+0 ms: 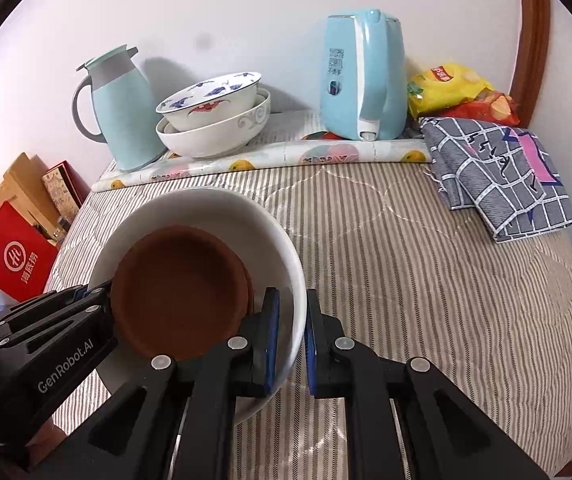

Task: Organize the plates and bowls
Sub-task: 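Carry the white bowl with both grippers over the light-blue plate stack, then lower the white bowl onto the light-blue plates with both grippers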

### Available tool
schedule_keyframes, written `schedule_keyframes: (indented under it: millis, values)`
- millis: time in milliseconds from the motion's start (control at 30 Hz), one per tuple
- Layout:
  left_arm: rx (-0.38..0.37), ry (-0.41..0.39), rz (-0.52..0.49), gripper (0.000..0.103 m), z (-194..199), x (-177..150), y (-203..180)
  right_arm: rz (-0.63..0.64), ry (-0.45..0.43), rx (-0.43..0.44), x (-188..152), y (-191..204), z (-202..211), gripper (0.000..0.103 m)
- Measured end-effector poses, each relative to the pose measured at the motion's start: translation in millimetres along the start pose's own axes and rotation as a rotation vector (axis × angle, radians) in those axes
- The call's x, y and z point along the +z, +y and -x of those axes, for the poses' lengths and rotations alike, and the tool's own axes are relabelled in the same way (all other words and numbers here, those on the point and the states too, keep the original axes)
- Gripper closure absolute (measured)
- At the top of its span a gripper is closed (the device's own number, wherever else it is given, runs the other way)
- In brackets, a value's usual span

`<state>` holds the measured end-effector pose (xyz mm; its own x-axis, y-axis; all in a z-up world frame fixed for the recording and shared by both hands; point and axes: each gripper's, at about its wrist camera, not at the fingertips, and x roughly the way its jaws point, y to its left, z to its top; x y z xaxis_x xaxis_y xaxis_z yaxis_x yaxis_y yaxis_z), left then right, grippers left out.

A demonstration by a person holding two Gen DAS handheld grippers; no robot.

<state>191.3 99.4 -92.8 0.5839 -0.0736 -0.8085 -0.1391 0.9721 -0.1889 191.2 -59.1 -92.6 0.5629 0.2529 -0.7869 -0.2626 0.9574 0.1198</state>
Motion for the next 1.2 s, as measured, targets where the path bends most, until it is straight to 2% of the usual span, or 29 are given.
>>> schedule_keyframes:
  millis: [1200]
  values:
    - [0.052,0.045,0.076,0.095,-21.5,5.3,61.9,0.057,0.07,0.048,3.1,52.6,-48.5,0.092]
